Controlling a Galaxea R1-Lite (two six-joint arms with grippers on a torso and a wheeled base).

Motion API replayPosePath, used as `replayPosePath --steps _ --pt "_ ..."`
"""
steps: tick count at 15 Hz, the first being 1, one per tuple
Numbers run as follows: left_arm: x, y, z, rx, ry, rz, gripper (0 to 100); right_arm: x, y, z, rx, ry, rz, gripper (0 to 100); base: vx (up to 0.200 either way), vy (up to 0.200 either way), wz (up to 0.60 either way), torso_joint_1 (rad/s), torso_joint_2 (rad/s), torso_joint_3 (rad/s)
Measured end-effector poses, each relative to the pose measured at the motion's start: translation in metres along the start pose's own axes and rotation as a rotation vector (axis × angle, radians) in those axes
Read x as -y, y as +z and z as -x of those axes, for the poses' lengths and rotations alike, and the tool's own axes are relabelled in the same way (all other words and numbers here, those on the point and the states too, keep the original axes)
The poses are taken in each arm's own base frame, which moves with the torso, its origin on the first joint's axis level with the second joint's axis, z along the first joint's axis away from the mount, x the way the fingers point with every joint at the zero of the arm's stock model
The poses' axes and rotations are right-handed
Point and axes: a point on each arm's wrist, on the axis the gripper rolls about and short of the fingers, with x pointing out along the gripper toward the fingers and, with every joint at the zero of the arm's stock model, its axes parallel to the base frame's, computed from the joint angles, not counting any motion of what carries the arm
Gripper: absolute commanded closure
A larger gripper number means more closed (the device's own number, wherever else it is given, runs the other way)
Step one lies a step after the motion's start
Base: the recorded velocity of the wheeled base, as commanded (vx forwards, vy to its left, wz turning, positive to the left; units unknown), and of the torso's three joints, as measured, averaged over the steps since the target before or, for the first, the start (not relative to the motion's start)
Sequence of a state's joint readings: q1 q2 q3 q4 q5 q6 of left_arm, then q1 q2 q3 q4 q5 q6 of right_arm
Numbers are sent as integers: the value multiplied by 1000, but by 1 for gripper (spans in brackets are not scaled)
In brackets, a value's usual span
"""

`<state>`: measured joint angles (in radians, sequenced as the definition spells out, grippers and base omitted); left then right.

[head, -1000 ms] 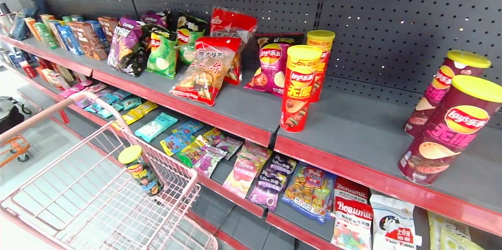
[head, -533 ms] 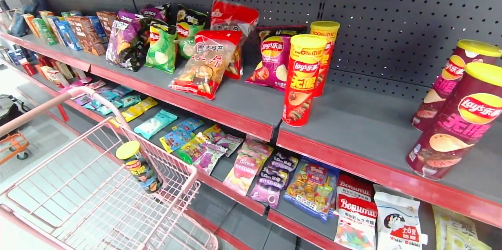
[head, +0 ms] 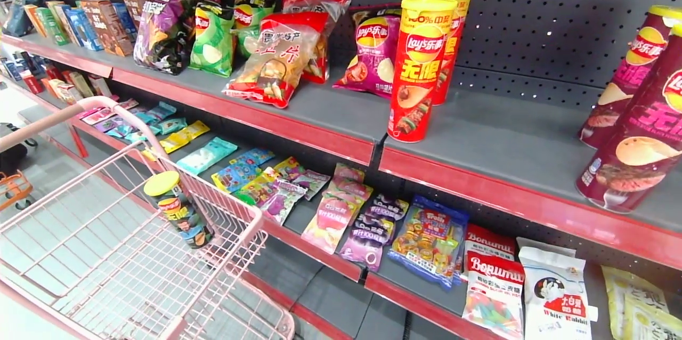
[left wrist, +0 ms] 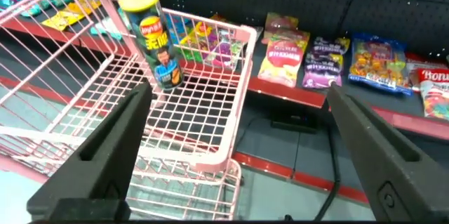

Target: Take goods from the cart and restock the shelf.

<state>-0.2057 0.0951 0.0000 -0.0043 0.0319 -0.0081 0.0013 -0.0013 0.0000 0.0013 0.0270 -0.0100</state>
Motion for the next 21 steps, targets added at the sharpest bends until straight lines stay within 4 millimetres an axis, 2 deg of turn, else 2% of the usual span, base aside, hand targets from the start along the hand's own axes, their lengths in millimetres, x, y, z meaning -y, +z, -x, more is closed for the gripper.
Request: replayPosePath --steps 4,11,12,13,15,17,18,19,21 --pt "0 0 0 0 0 0 0 0 0 0 0 0 0 0 0 0 0 -101 323 213" --pt "0 1 0 9 11 2 0 0 0 0 0 -3 -1 0 0 0 0 -2 10 8" --pt "0 7 1 27 14 7 0 0 0 0 1 -4 -1 0 0 0 0 0 0 0" --pt "0 20 4 57 19 29 0 0 0 0 0 -6 -1 0 0 0 0 0 0 0" --pt "0 64 7 117 22 100 0 0 0 0 0 -6 -1 0 0 0 0 0 0 0" --pt "0 118 -3 132 21 144 0 0 0 0 0 -7 -1 0 0 0 300 4 4 1" --pt "1 138 -13 125 23 155 0 0 0 0 0 -7 -1 0 0 0 600 2 7 2" --pt "1 150 -24 106 26 157 0 0 0 0 0 -9 -1 0 0 0 600 -2 7 -2" --pt "2 152 -42 36 36 157 0 0 0 0 -1 -9 -2 0 0 0 600 7 10 5"
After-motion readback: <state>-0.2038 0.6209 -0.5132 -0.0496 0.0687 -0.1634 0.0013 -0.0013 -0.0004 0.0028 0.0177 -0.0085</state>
